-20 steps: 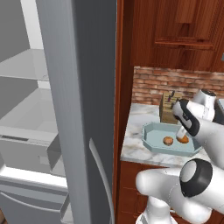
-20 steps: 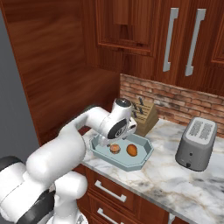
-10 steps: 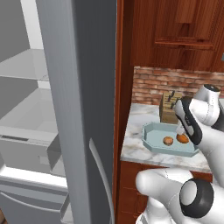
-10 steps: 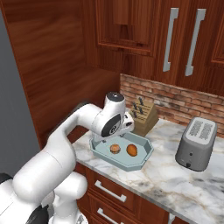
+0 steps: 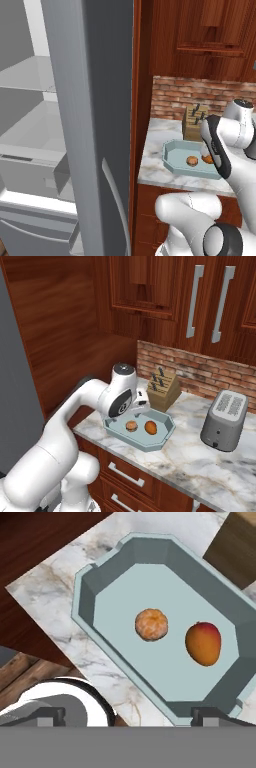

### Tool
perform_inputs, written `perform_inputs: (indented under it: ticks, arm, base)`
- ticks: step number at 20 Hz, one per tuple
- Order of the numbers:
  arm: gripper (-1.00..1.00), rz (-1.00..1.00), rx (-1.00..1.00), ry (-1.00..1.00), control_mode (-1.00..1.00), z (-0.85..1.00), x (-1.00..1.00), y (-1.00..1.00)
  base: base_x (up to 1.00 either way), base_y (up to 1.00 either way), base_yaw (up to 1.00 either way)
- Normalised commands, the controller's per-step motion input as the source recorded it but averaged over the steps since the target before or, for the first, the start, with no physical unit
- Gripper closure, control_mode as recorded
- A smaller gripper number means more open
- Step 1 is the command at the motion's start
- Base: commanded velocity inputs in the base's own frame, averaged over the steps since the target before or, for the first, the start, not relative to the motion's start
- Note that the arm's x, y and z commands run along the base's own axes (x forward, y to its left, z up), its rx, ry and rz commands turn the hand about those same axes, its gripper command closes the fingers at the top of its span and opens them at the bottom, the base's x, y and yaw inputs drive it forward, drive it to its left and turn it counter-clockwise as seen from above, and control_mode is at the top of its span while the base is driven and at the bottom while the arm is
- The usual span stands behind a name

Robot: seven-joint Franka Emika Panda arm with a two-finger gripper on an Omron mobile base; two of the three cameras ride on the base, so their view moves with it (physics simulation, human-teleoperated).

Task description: Pick the tangerine and mango from the fridge and place them inside the tupperware on the counter.

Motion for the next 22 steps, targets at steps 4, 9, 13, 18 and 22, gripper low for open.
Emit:
perform_inputs:
  ticks: [4,9,13,18,22]
  arm:
    - [-1.0,-0.06,0.0,0.0,-1.0,0.0,-0.12,0.09]
    - [-1.0,-0.06,0.0,0.0,-1.0,0.0,-0.08,0.08]
    - [-1.0,-0.06,0.0,0.0,-1.0,0.0,-0.11,0.06]
    - [-1.0,-0.08,0.0,0.0,-1.0,0.0,-0.12,0.05]
    - [-1.0,-0.12,0.0,0.0,-1.0,0.08,-0.22,0.02]
  base:
    - [0.0,0.0,0.0]
    - [0.0,0.0,0.0]
    - [0.0,0.0,0.0]
    - [0.0,0.0,0.0]
    - [0.0,0.0,0.0]
